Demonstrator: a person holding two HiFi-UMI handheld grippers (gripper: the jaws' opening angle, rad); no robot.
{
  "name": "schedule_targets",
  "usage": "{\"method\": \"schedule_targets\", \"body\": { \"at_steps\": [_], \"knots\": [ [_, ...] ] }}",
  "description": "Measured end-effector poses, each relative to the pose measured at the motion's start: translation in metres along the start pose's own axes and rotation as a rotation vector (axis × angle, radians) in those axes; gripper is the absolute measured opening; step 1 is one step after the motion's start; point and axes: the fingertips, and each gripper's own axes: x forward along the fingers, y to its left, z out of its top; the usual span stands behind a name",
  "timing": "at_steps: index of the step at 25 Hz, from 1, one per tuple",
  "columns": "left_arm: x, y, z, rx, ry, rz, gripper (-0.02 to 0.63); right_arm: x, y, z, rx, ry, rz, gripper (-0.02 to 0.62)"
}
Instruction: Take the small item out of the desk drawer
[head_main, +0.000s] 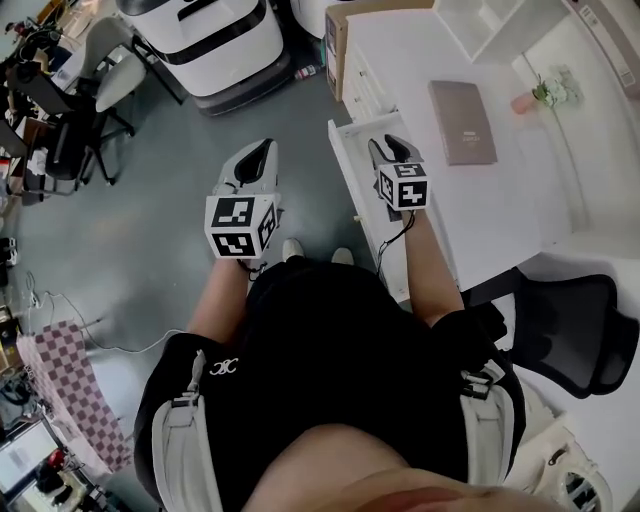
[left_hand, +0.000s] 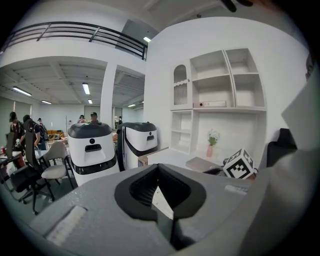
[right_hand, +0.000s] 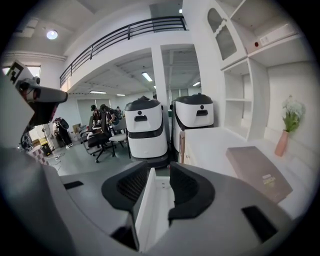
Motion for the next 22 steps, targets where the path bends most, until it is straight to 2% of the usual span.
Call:
{"method": "schedule_targets", "body": {
  "at_steps": [14,22],
  "knots": [
    [-0.02,0.047,-0.04,-0.058,0.079,0.146,0.014,0.1,-0.014,-0.094,-0.134,0.308,0.041,0.13],
    [-0.025,0.07,-0.059,-0.092,0.118,0.207,0.014,0.14,-0.032,-0.128,-0.098,0.409,0.007,0.156]
  ]
}}
